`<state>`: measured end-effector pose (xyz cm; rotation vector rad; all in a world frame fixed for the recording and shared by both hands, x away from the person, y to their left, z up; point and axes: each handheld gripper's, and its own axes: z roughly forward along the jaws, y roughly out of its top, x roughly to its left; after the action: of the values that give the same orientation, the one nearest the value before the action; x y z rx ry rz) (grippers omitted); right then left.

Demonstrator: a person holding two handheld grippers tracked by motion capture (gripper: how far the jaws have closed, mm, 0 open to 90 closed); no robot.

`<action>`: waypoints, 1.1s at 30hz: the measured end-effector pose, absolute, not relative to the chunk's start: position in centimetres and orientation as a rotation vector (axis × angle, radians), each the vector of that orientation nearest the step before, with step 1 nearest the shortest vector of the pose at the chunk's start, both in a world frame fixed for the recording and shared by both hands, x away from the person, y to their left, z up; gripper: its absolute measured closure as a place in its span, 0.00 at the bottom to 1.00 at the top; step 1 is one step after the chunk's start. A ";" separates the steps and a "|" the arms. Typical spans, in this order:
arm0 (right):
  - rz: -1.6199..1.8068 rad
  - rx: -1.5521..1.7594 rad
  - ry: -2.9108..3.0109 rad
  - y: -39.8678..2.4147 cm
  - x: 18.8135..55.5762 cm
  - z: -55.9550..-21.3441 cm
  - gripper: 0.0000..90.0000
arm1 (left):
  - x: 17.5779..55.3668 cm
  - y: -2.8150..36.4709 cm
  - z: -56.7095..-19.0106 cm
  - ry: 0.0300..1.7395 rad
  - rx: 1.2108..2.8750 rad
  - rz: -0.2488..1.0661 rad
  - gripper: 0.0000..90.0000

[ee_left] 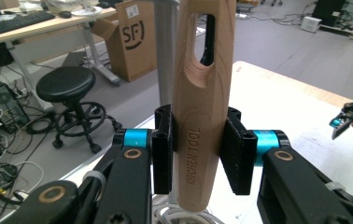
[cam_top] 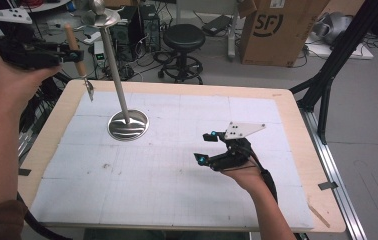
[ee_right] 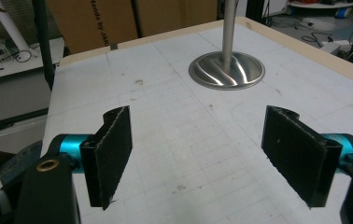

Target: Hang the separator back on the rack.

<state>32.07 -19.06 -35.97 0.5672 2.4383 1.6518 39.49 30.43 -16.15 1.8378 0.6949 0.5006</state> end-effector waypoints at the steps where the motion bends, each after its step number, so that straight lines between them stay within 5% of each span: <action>1: 1.652 0.567 2.439 -19.1 32.1 -36.0 0.27 | 39.5 30.4 -16.1 0.697 1.840 0.506 0.76; 33: 1.650 0.571 2.440 -19.1 32.1 -36.0 0.27 | 41.1 28.9 -16.1 0.779 1.851 0.563 0.76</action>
<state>32.11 -19.12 -36.02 0.5712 2.4399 1.6502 41.13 28.88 -16.05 1.8509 0.7786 0.5625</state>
